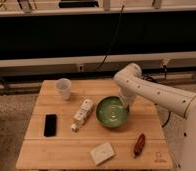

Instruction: Drag the ceramic bowl in a circle

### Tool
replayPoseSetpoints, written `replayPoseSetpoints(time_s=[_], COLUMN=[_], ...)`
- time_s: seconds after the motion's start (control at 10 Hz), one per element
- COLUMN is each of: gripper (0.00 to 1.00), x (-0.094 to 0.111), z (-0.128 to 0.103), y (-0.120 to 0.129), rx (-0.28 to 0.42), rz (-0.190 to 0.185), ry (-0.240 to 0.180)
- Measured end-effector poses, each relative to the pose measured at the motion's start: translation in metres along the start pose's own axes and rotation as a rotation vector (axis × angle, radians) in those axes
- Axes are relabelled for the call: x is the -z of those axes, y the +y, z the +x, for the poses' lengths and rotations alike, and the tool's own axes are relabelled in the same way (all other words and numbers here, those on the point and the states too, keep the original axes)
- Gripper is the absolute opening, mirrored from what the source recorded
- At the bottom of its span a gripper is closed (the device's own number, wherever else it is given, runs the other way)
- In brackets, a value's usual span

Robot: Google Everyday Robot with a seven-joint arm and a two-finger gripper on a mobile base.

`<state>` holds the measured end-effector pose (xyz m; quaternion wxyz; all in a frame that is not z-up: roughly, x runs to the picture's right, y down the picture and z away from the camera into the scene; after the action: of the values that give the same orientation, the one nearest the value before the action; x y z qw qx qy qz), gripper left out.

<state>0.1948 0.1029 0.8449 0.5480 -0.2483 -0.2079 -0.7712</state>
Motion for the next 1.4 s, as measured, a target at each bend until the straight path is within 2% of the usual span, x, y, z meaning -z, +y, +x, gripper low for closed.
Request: replayPoseSetpoints(time_s=[1.4], gripper=[0.0], x=[0.0033], z=[0.0019], y=[0.0029], rx=[0.122], rz=[-0.029], ry=[-0.011])
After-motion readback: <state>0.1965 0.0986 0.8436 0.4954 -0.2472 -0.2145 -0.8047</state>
